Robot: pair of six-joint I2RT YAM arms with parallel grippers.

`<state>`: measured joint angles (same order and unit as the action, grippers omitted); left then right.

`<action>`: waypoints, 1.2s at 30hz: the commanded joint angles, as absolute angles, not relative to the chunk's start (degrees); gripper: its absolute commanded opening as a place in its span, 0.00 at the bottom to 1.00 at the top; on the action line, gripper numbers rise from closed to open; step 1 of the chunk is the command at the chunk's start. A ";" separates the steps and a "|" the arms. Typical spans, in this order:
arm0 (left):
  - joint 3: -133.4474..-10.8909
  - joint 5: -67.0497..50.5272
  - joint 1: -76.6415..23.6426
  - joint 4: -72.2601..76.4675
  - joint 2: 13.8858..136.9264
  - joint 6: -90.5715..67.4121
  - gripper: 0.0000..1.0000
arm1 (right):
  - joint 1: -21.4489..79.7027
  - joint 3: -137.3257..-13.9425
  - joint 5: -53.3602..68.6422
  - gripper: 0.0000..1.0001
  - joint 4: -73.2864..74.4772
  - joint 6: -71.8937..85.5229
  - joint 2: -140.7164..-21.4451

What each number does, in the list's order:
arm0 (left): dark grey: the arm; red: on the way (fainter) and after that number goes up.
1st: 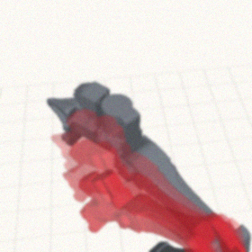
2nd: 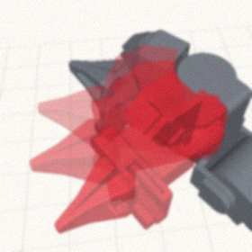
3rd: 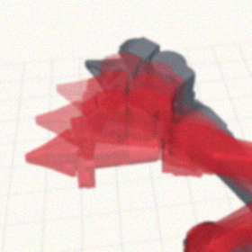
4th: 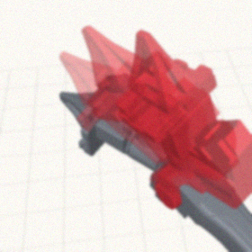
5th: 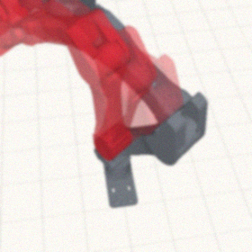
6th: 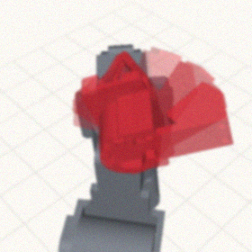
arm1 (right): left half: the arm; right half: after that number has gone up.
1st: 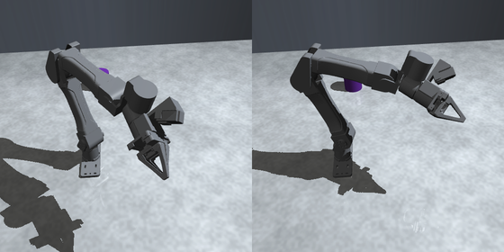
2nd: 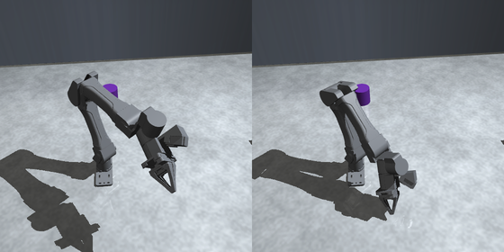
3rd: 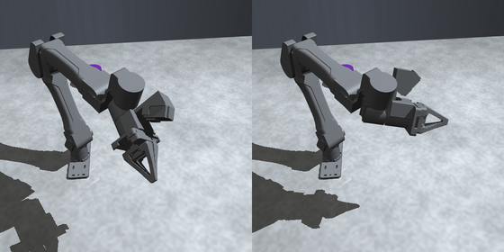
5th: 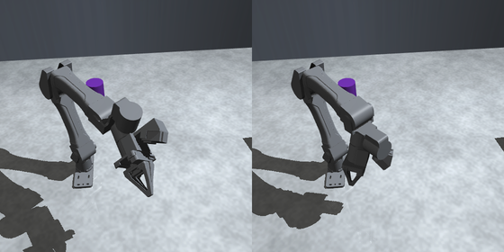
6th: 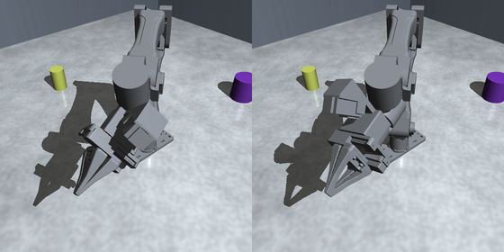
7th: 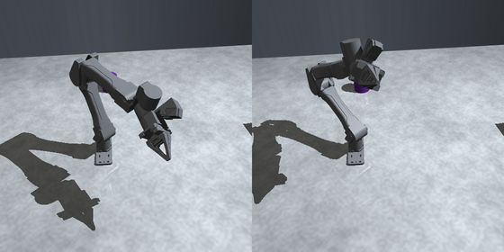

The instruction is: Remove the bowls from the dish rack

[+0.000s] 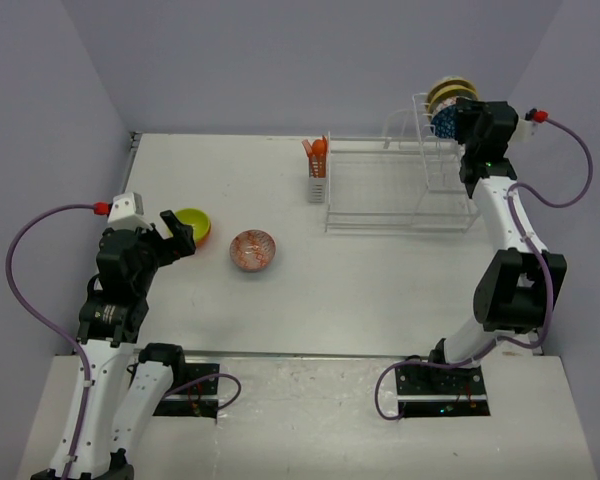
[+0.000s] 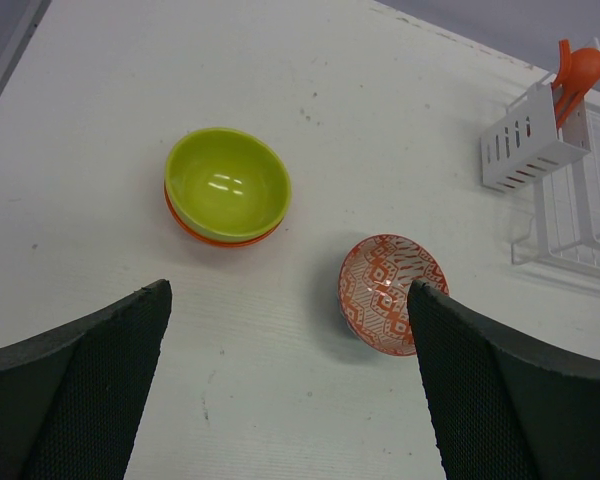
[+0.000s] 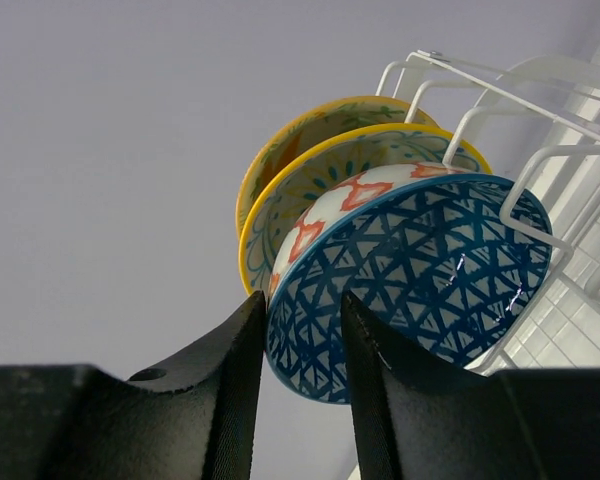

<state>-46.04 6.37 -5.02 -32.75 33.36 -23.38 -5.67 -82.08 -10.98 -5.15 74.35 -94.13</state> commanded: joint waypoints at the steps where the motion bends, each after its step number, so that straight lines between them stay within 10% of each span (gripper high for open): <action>1: -47.46 7.12 -5.45 -32.87 33.31 -23.29 1.00 | -5.98 -84.73 -12.48 0.37 -7.47 74.18 -94.13; 36: -47.64 7.47 -6.59 -33.13 33.84 -23.38 1.00 | -6.50 -77.17 -9.67 0.00 -20.65 81.56 -95.98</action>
<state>-46.06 6.48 -6.15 -33.54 33.80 -23.38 -6.02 -78.52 -9.10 -16.95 79.77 -96.05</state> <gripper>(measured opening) 0.997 0.112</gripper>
